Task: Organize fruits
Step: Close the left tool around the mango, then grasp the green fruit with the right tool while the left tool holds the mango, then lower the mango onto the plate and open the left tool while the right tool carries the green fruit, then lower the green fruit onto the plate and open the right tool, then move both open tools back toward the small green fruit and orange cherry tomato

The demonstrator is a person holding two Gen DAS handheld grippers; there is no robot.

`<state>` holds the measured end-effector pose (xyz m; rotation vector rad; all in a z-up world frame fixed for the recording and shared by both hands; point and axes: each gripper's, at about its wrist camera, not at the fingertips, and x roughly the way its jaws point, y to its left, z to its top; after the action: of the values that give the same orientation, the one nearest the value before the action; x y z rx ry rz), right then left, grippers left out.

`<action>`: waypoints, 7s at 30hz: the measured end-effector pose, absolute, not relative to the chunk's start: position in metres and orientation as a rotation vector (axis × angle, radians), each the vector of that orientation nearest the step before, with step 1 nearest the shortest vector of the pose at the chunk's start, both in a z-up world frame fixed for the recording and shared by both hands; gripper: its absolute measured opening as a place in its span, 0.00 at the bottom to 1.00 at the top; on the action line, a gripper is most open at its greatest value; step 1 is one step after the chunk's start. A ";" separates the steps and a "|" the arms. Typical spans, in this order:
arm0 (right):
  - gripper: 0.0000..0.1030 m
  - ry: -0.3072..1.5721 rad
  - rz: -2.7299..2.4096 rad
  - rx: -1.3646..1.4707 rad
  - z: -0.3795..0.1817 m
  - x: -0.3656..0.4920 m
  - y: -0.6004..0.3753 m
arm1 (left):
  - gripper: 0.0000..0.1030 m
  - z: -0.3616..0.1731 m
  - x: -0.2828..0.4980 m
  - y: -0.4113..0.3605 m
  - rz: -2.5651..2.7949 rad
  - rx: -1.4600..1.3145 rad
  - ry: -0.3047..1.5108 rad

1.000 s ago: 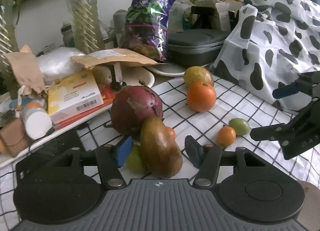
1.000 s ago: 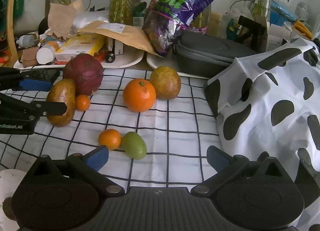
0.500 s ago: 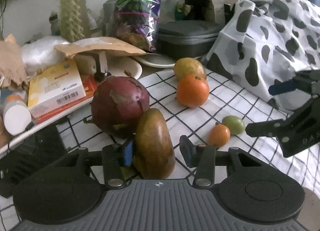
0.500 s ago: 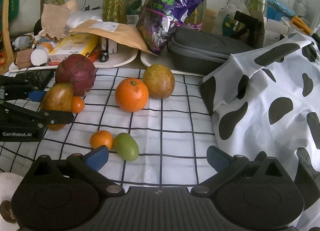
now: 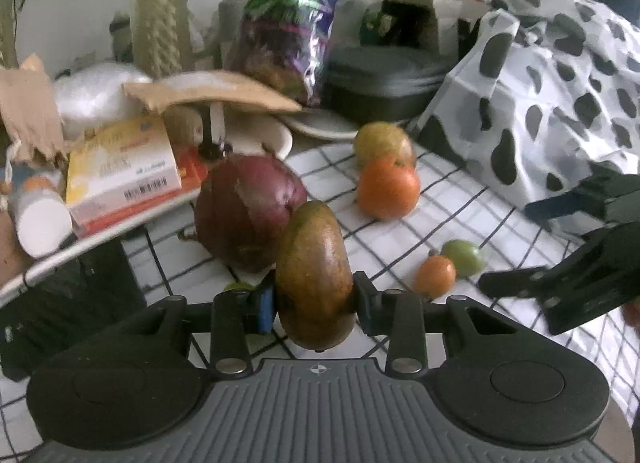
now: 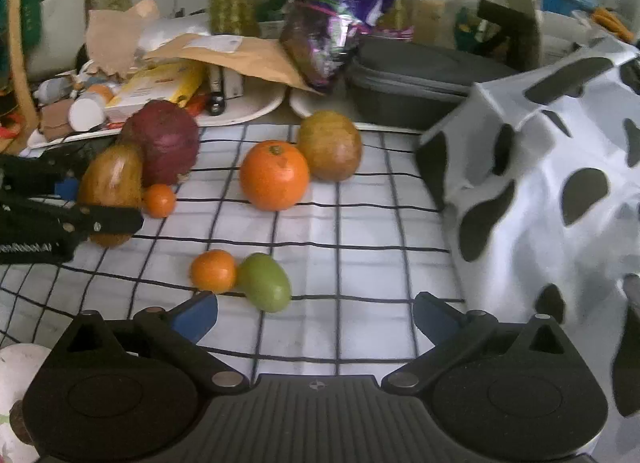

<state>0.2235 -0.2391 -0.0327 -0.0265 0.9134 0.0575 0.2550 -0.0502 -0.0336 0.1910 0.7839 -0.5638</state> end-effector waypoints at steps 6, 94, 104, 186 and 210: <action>0.72 0.939 0.087 -0.064 -0.043 0.236 -0.232 | 0.36 -0.022 0.250 -0.044 -0.548 0.191 0.747; 0.28 0.835 0.294 -0.010 0.014 0.043 -0.181 | 0.67 -0.017 0.050 0.005 -0.441 -0.282 1.075; 0.28 0.901 0.304 -0.047 0.003 0.038 -0.172 | 0.67 0.000 0.033 0.007 -0.342 -0.150 0.968; 1.00 0.803 0.074 -0.126 -0.001 0.110 -0.194 | 0.67 0.000 0.125 -0.011 -0.393 0.137 0.802; 1.00 0.815 0.138 -0.199 -0.018 0.208 -0.195 | 0.42 -0.030 0.226 -0.024 -0.424 0.221 0.783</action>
<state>0.2081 -0.1945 -0.0177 -0.1990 0.8152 0.1384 0.2259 -0.0239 -0.0296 0.2206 0.7834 -0.4244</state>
